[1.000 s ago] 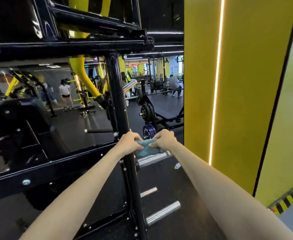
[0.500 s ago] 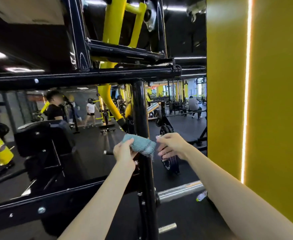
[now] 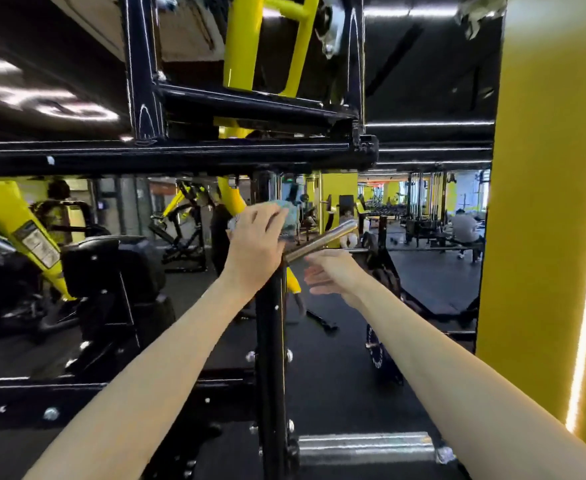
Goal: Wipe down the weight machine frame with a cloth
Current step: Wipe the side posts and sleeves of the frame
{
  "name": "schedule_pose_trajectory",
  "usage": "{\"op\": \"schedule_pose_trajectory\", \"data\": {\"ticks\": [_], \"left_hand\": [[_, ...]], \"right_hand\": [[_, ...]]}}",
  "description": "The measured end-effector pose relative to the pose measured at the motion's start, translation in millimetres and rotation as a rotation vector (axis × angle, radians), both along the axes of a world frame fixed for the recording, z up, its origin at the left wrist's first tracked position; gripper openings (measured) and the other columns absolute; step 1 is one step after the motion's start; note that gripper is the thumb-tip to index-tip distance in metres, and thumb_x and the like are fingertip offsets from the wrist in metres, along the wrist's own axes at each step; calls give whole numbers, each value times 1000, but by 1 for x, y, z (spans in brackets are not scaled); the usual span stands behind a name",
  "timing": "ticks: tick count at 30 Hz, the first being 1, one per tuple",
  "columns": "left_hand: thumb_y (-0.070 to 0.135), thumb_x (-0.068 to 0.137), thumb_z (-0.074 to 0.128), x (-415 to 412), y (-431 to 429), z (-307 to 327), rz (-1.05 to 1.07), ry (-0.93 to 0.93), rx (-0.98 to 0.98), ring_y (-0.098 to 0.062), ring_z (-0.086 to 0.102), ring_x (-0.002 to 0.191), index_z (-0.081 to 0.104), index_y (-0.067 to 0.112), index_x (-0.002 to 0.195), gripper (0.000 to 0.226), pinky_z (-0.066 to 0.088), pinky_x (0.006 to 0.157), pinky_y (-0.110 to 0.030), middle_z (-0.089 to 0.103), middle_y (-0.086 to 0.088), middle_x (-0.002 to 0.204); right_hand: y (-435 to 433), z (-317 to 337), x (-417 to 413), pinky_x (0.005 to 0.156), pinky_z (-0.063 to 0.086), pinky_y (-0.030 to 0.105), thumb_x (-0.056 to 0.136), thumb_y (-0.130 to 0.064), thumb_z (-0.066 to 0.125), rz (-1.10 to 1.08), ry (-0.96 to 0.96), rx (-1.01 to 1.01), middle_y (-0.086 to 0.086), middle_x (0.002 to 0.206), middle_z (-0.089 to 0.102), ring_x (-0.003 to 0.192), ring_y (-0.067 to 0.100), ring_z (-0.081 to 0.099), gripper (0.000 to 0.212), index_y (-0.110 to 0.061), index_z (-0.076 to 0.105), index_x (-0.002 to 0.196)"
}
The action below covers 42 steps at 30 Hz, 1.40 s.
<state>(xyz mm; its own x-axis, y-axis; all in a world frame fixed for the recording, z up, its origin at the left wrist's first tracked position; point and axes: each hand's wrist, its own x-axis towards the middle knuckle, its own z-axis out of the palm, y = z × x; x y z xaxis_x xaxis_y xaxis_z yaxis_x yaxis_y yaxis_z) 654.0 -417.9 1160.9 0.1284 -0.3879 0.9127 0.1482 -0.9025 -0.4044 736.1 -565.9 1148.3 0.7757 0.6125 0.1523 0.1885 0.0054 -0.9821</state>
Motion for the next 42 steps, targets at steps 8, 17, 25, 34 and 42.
{"op": "schedule_pose_trajectory", "data": {"ticks": [8, 17, 25, 34, 42], "left_hand": [[-4, 86, 49, -18, 13, 52, 48, 131, 24, -28, 42, 97, 62, -9, 109, 27, 42, 85, -37, 56, -16, 106], [7, 87, 46, -27, 22, 57, 112, 404, 295, -24, 40, 94, 65, -8, 105, 30, 38, 83, -32, 50, -10, 107], [1, 86, 49, -36, 35, -21, 19, 602, 495, -23, 38, 87, 49, -1, 113, 27, 38, 78, -29, 42, -7, 103], [-1, 88, 45, -21, 10, 0, 137, 395, 317, -24, 41, 83, 65, -7, 93, 23, 38, 77, -32, 57, -13, 88], [-8, 72, 62, -10, 9, 22, 106, 320, 190, -23, 42, 81, 62, -1, 82, 12, 39, 72, -36, 58, -12, 84]], "right_hand": [[53, -11, 20, 77, 44, 30, 101, -37, 45, 128, -9, 76, 1, 108, 59, 98, 20, 56, 35, -16, 56, 127], [74, -30, 37, 101, 39, 43, 103, -48, 25, 182, 186, 232, 3, 103, 66, 95, 20, 59, 47, -21, 41, 139], [92, -49, 31, 105, 42, 40, 95, -67, 20, 277, 297, 203, 12, 114, 68, 108, 25, 62, 76, -9, 61, 120], [99, -57, 33, 91, 50, 38, 96, -65, 22, 231, 340, 259, 10, 107, 68, 96, 24, 63, 69, -13, 64, 112], [98, -58, 35, 69, 43, 29, 96, -65, 15, 200, 296, 227, 9, 96, 62, 85, 20, 56, 76, -9, 60, 117]]}}
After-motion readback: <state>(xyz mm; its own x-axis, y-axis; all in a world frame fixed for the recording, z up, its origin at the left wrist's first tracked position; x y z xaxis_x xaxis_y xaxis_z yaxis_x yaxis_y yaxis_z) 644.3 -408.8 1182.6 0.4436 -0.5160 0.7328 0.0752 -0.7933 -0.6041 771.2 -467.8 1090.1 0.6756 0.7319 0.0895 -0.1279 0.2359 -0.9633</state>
